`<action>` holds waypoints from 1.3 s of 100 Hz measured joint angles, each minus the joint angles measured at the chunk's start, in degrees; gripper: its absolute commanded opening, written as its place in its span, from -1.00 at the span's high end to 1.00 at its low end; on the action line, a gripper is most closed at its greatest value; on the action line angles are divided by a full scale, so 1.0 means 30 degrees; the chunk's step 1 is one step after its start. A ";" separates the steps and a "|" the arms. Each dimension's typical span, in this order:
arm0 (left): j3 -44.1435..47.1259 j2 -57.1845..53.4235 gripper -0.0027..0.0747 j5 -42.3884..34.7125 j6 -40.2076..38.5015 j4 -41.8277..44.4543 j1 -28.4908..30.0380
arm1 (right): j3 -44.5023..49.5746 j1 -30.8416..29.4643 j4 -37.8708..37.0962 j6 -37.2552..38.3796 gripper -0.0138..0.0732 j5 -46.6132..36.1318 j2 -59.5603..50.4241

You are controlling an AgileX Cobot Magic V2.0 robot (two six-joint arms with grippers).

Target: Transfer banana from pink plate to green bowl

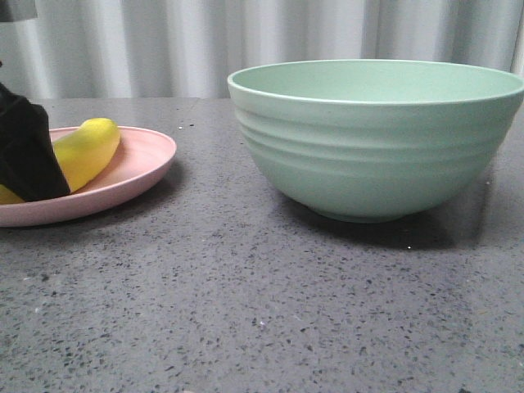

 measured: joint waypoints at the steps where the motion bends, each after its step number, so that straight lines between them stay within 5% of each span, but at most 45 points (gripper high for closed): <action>1: 0.0000 0.0038 -0.34 0.0000 0.0000 0.0000 0.0000 | 0.0000 0.0000 0.0000 0.0000 0.83 0.0000 0.0000; 15: 0.0000 0.0181 -0.13 0.0000 0.0030 0.0044 0.0000 | 0.0000 0.0000 0.0000 0.0000 0.83 0.0000 0.0000; 43: -0.0021 0.0198 0.99 -0.0139 0.0074 0.0091 -0.0024 | 0.0000 0.0000 0.0000 0.0000 0.83 0.0141 0.0000; 67: -0.0377 0.0272 0.98 -0.0063 0.0074 0.0091 -0.0047 | -0.0134 0.0000 0.0000 0.0000 0.83 0.0708 0.0000; 94: -0.2639 -0.0254 0.98 0.1625 0.0074 -0.0036 -0.1049 | -0.3325 0.0398 0.0215 -0.0366 0.79 0.4576 0.0773; 101: -0.3072 -0.0748 0.98 0.1769 0.0074 -0.0154 -0.1860 | -0.4458 0.0852 0.0714 -0.0660 0.63 0.5548 0.1401; 120: -0.3855 -0.2101 0.98 0.1955 0.0074 -0.0935 -0.4340 | -0.7279 0.2774 0.2548 -0.0824 -0.22 0.6953 0.3669; 130: -0.3942 -0.2507 0.98 0.1852 0.0074 -0.1565 -0.5569 | -0.8577 0.4007 0.3924 -0.0839 -0.32 0.7132 0.4903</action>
